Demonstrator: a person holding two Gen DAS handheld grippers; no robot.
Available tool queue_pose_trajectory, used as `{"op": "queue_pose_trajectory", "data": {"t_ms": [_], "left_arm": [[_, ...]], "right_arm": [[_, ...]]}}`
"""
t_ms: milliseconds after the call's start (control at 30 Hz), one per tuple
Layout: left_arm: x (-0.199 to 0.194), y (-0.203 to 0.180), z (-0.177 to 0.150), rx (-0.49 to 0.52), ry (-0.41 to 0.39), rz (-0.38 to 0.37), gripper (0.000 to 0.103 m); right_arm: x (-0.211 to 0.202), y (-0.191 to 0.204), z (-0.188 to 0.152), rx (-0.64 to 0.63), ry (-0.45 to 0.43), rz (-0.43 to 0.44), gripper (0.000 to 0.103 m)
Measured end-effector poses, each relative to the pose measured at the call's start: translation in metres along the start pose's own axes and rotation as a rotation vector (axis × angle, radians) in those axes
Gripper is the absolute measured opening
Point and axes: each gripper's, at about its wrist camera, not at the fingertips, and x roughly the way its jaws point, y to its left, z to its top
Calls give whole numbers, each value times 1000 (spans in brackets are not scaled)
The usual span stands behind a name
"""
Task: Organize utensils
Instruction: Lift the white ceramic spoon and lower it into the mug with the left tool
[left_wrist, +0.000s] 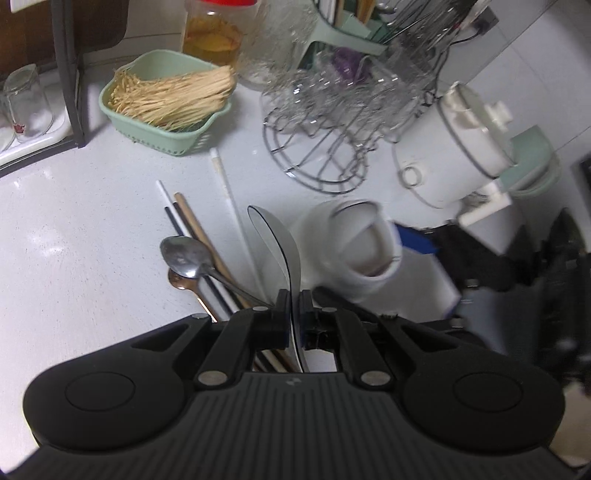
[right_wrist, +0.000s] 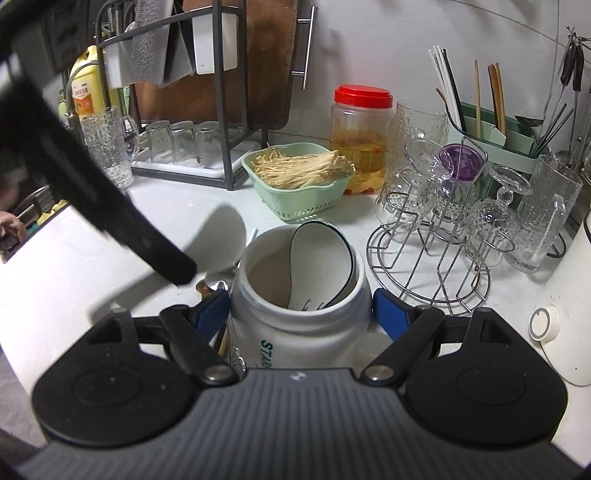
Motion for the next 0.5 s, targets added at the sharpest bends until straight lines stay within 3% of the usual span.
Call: {"op": "queue_pose_trajectory", "data": {"t_ms": [267,500], "left_arm": [[-37,-18,16,-94,72,-120,5],[-26,-16,36,-243,174,-236,5]], "right_arm": [[1,-1,2,-18,8,17,87],[1,-3,3,-27,7,30,87]]}}
